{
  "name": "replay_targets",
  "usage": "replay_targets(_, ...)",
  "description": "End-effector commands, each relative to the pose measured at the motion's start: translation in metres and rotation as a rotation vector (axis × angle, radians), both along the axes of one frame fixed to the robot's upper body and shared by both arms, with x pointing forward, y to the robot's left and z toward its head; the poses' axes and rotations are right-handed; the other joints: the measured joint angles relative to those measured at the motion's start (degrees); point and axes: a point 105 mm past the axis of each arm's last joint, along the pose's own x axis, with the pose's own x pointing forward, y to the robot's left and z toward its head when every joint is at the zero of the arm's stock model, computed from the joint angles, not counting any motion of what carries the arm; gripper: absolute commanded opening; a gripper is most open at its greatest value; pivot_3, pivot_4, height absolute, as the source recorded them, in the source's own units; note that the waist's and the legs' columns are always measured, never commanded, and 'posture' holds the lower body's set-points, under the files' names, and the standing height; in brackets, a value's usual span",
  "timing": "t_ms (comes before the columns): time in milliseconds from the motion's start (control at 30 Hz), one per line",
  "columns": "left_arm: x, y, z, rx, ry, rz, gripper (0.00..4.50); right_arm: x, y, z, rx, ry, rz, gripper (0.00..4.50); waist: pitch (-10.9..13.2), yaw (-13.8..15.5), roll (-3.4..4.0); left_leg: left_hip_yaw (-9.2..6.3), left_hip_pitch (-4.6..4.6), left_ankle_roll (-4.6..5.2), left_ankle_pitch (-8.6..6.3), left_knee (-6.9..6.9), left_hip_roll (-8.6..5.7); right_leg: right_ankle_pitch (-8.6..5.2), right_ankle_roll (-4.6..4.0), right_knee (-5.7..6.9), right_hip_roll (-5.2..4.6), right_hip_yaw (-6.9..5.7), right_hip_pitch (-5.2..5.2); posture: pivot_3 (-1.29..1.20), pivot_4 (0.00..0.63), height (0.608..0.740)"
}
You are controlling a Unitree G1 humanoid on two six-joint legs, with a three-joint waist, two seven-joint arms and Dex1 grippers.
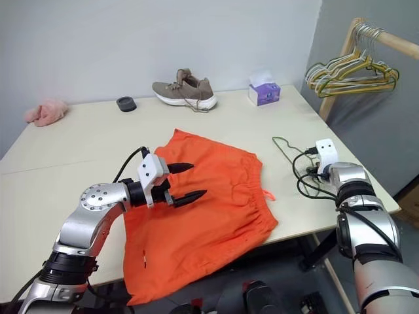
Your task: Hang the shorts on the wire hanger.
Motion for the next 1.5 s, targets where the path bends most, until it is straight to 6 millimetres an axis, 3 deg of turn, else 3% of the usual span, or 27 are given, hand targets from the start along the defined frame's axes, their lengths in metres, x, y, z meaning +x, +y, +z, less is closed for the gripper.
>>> replay_targets(33,-0.002,-0.003,0.011,-0.005,-0.058,-0.014,4.5,-0.017,-0.015,-0.028,-0.002,0.094,-0.123,0.04,0.0,0.1,-0.03,0.0,0.1,0.0,0.0,0.0,0.0,0.0,0.01,-0.04,0.0,0.0,0.12,-0.19,0.05,0.74)
replay_targets(100,-0.002,-0.003,0.011,-0.005,-0.058,-0.013,4.5,-0.012,-0.014,-0.024,-0.008,0.061,-0.14,0.01,-0.1,0.1,-0.08,0.0,0.26,0.0,0.0,0.0,0.0,0.01,0.02,-0.11,-0.01,0.0,0.31,-0.19,0.05,0.74)
replay_targets(200,-0.001,-0.001,0.011,-0.006,-0.057,-0.005,4.5,0.002,-0.001,-0.003,0.042,-0.016,-0.114,0.01,-0.1,-0.1,-0.11,0.01,0.26,0.0,0.0,0.04,0.0,0.03,0.04,-0.11,-0.01,0.04,0.31,-0.19,0.05,0.74)
replay_targets(333,0.002,0.002,0.013,-0.016,-0.067,0.023,4.5,0.02,0.01,0.032,-0.037,-0.172,0.013,0.01,0.0,-0.6,-0.05,0.11,0.24,0.0,0.0,0.04,-0.02,0.05,0.09,-0.1,0.0,0.16,0.24,-0.19,0.051,0.74)
replay_targets(467,0.012,0.012,0.015,-0.02,-0.079,0.097,4.5,0.03,0.03,0.079,-0.228,-0.416,0.26,0.01,0.1,-1.4,0.14,0.24,0.05,0.0,0.0,-0.01,-0.02,0.06,0.11,-0.07,0.0,0.33,-0.04,-0.2,0.053,0.74)
replay_targets(700,0.037,0.036,0.037,-0.125,-0.074,0.24,4.5,-0.005,0.075,0.113,-0.434,-0.716,0.617,0.01,0.1,-1.4,0.14,0.22,-0.44,0.0,0.0,-0.03,0.03,0.05,0.11,0.0,0.07,0.34,-0.54,-0.21,0.056,0.74)
replay_targets(867,0.042,0.041,0.046,-0.204,0.052,0.21,4.5,-0.031,0.107,0.124,-0.519,-0.869,0.817,0.01,0.1,-1.7,0.16,0.27,-0.41,0.0,0.0,0.0,0.01,0.08,0.15,0.03,0.07,0.39,-0.54,-0.21,0.056,0.74)
replay_targets(1033,0.031,0.049,0.041,-0.066,0.206,0.069,4.5,-0.064,0.152,0.145,-0.606,-1.1,1.085,0.01,0.1,-2.6,0.16,0.21,-0.4,0.0,0.0,-0.04,0.04,0.05,0.11,0.04,0.12,0.31,-0.57,-0.22,0.053,0.74)
replay_targets(1233,0.034,0.05,0.037,0.0,0.198,0.046,4.5,-0.082,0.17,0.147,-0.612,-1.175,1.23,0.01,0.1,-3.0,0.16,0.21,-0.42,0.0,0.0,-0.04,0.02,0.05,0.11,0.0,0.06,0.32,-0.54,-0.22,0.049,0.74)
replay_targets(1367,0.01,0.032,0.031,-0.005,0.286,-0.116,4.5,-0.087,0.177,0.147,-0.612,-1.196,1.276,0.01,0.1,-3.0,0.16,0.19,-0.42,0.0,0.0,-0.04,0.04,0.05,0.1,0.03,0.07,0.31,-0.55,-0.23,0.049,0.74)
replay_targets(1500,-0.017,0.028,0.026,-0.018,0.411,-0.239,4.5,-0.091,0.182,0.148,-0.607,-1.219,1.31,0.01,0.1,-3.3,0.16,0.22,-0.41,0.0,0.0,-0.05,0.05,0.05,0.1,0.03,0.07,0.35,-0.56,-0.23,0.048,0.74)
